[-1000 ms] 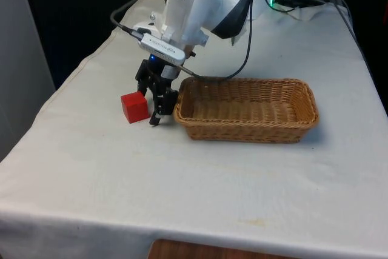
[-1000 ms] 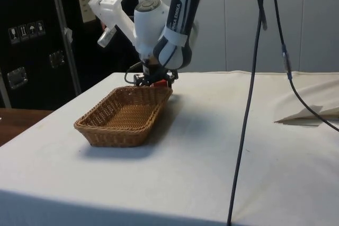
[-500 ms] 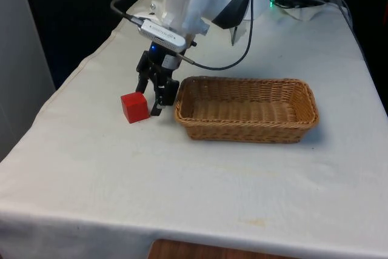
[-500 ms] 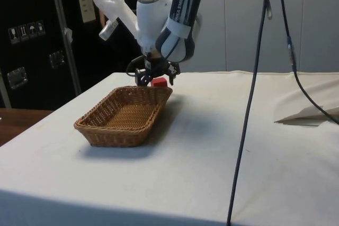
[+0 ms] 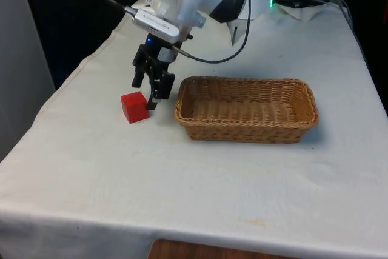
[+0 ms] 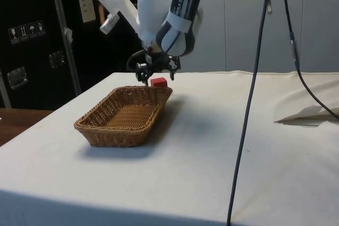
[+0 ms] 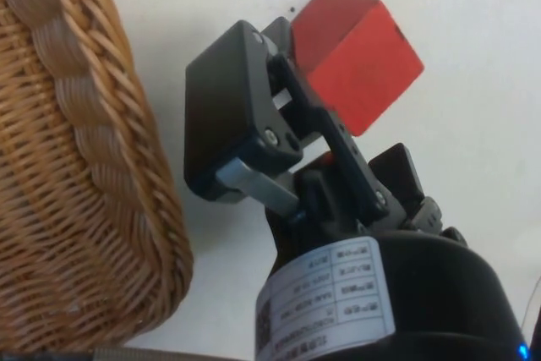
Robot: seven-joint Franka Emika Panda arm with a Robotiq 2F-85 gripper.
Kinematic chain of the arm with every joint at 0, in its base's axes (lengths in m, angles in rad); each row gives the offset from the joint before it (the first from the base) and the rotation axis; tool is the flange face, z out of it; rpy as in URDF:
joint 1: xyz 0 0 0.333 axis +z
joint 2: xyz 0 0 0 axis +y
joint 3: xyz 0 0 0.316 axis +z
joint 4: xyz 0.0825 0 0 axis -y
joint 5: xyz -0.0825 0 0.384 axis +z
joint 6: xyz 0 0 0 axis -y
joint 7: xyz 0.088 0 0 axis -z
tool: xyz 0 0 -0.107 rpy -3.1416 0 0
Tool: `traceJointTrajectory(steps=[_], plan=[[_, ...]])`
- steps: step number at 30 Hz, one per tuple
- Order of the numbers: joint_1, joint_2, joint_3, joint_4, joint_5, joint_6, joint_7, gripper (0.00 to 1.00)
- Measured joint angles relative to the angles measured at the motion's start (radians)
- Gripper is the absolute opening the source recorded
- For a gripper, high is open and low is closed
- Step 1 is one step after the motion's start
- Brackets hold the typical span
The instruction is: Pick up the cube and place it into the basket.
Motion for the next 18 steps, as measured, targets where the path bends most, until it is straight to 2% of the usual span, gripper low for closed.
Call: traceJointTrajectory(steps=[18], plan=[[0.0,-0.015,-0.019,0.009,-0.001,-0.015,-0.005,1.0]])
